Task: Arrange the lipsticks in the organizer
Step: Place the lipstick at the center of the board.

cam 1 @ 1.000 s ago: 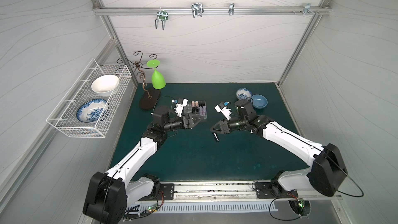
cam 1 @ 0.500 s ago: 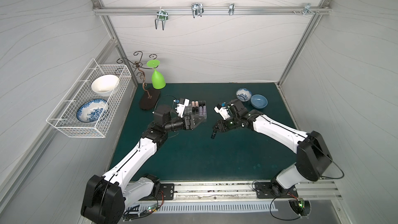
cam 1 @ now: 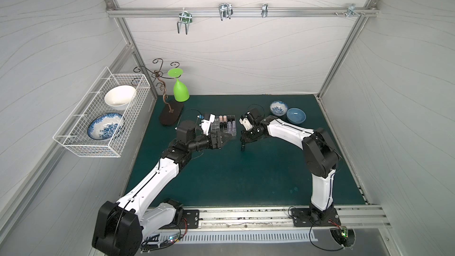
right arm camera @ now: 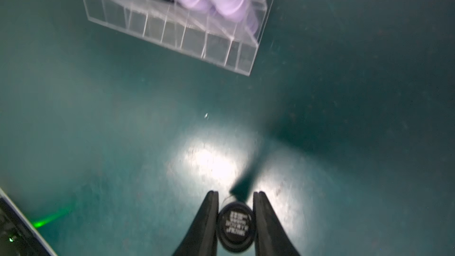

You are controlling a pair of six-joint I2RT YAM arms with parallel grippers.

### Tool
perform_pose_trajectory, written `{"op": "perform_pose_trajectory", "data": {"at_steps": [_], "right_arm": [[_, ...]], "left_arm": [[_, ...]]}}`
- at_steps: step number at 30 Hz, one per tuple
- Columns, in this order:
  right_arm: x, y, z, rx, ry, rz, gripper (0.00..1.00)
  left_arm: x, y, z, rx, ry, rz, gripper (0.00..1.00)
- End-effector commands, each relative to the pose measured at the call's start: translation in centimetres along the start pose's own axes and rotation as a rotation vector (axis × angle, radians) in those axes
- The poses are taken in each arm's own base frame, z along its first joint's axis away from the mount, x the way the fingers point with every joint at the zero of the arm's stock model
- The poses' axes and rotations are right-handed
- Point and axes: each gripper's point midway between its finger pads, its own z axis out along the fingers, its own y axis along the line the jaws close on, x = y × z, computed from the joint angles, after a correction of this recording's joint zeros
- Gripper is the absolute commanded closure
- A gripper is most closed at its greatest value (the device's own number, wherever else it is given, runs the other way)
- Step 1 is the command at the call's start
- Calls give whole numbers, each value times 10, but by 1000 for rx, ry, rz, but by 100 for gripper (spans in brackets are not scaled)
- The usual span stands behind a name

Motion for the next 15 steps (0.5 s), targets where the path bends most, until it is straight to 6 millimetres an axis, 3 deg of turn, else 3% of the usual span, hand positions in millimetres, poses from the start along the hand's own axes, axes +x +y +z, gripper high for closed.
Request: {"op": "perform_pose_trajectory", "data": {"at_steps": [1,5,9,15], "right_arm": [[22,-24,14,-4,95,135,72],[32,-41,13,44,118,155,60],[49,-55,9,119,172,135,55],[60,-59,-13,173,198,68,43]], "left_arm": [[-17,-11,-1,14,-36,60,26],[-17,-11,-1,16,-34,59,26],[-17,-11,0,14,-33,56,26],[-13,1,3,-35,-12,46,26]]}}
